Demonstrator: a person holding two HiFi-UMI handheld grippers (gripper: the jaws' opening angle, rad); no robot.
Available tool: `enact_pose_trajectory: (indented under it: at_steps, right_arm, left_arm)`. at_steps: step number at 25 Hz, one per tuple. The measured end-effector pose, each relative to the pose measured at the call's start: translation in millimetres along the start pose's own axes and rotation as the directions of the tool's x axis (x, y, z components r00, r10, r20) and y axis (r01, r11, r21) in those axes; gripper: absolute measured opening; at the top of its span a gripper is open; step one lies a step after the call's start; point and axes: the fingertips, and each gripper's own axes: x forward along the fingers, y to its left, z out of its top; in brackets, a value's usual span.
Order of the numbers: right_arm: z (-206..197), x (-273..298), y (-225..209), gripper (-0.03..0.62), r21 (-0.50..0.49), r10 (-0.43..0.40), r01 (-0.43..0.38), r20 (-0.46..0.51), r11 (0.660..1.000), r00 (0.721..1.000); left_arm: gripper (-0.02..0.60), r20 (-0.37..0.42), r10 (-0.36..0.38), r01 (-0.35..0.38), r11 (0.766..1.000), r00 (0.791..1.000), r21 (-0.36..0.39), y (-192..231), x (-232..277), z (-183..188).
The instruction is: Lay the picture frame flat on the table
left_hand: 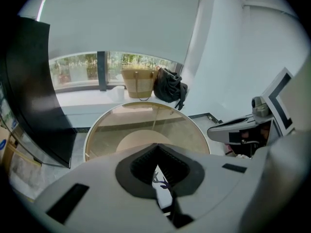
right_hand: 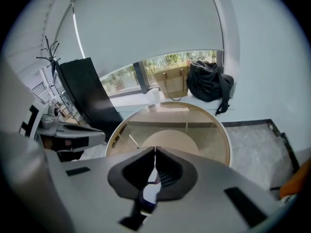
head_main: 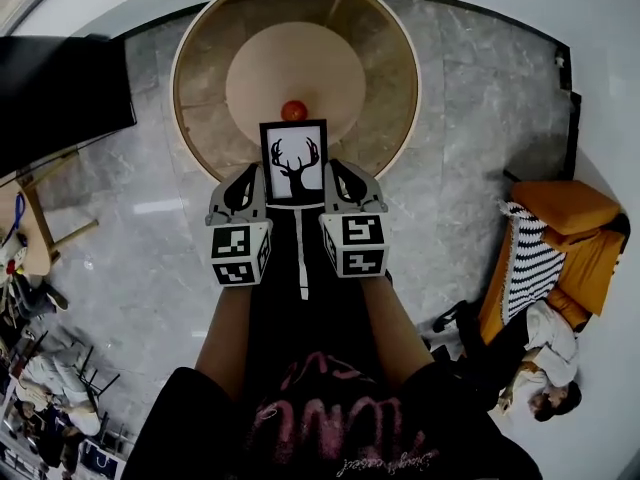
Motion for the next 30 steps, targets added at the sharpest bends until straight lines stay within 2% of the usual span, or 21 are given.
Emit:
enact_pose_trajectory:
  at_steps: [8,14,24,30]
  right_arm:
    - [60,-31,10,0.021,-0.045,0.02,-0.014,0.13,0.999,0.991]
    - [102,-63,21,0.021,-0.082,0.037,-0.02,0.211,0.996,0.977]
    - [155,-121,32,0.021,-0.11,0.038,0.001,0.352,0.994,0.935]
    - [174,-150,39,0.02,-0.131,0.037,0.019,0.414,0.991,0.91]
  left_arm:
    - [0.011,0.095,-0.004,-0.002,0.998,0.995,0.059,-7,-27,59]
    - [0.011,0.176,-0.012,-0.006,0.995,0.984,0.098,-12,-58,105]
    - [0.011,0.305,-0.01,-0.034,0.99,0.952,0.138,-21,-112,161]
    - [0.011,0.376,-0.015,-0.052,0.984,0.927,0.168,-26,-145,191]
